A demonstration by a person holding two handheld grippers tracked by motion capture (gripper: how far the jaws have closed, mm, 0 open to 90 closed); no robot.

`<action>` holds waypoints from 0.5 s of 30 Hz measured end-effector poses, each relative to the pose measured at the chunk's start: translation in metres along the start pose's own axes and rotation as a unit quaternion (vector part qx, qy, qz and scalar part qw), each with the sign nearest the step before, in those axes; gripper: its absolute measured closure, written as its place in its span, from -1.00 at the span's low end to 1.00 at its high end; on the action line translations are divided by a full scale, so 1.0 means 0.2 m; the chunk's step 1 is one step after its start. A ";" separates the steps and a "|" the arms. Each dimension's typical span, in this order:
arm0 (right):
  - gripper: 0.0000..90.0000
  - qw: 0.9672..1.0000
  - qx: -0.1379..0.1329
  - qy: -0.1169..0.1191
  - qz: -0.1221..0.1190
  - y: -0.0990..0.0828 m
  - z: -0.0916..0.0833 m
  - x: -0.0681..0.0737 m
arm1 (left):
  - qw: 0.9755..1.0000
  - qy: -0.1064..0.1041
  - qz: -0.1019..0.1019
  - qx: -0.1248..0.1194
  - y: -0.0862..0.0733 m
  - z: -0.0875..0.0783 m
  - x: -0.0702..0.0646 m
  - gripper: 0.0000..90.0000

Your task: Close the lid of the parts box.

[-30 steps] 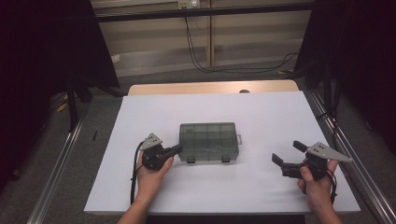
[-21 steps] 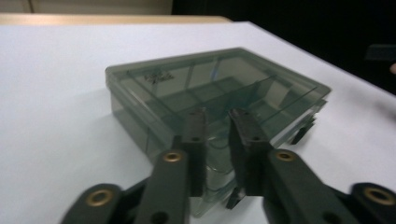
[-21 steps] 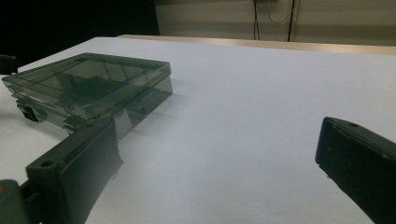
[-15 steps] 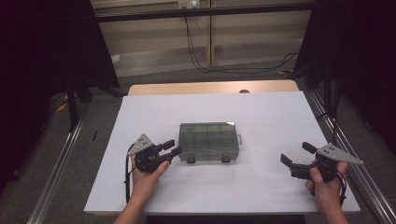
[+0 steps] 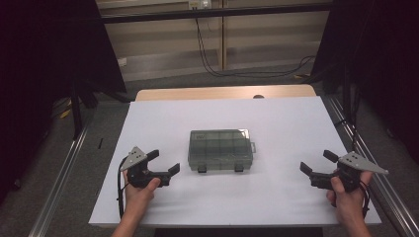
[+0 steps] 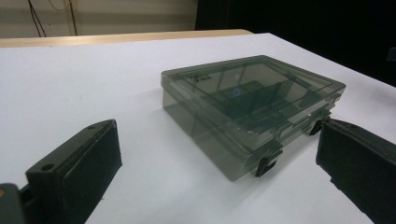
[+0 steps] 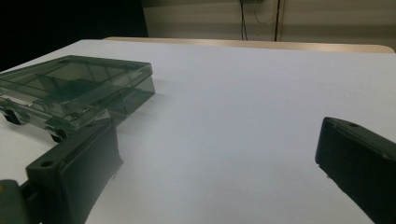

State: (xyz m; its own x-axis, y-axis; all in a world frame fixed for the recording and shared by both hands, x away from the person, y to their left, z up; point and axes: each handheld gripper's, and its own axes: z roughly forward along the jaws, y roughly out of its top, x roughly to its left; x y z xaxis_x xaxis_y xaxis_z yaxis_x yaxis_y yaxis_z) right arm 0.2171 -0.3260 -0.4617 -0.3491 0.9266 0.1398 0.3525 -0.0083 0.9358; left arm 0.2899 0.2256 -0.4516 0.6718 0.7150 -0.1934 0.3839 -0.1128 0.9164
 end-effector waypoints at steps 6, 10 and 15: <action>-1.00 1.000 0.001 -0.001 0.002 0.00 -0.01 -0.01 | 1.000 0.009 0.002 0.011 -0.03 -0.05 0.04 -1.00; -1.00 1.000 0.000 -0.009 0.000 0.00 -0.02 -0.01 | 1.000 0.015 0.008 0.015 -0.04 -0.09 0.05 -1.00; -1.00 1.000 -0.003 -0.014 0.004 0.00 -0.03 -0.03 | 0.999 0.032 0.003 0.009 -0.05 -0.14 0.09 -1.00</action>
State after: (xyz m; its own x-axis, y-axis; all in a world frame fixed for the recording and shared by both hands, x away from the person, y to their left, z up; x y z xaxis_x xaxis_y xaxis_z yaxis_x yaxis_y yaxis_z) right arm 0.2149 -0.3341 -0.4608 -0.3226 0.9365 0.1379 0.3499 -0.0174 0.9366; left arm 0.2805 0.2589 -0.4542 0.6329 0.7565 -0.1649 0.3918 -0.1293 0.9109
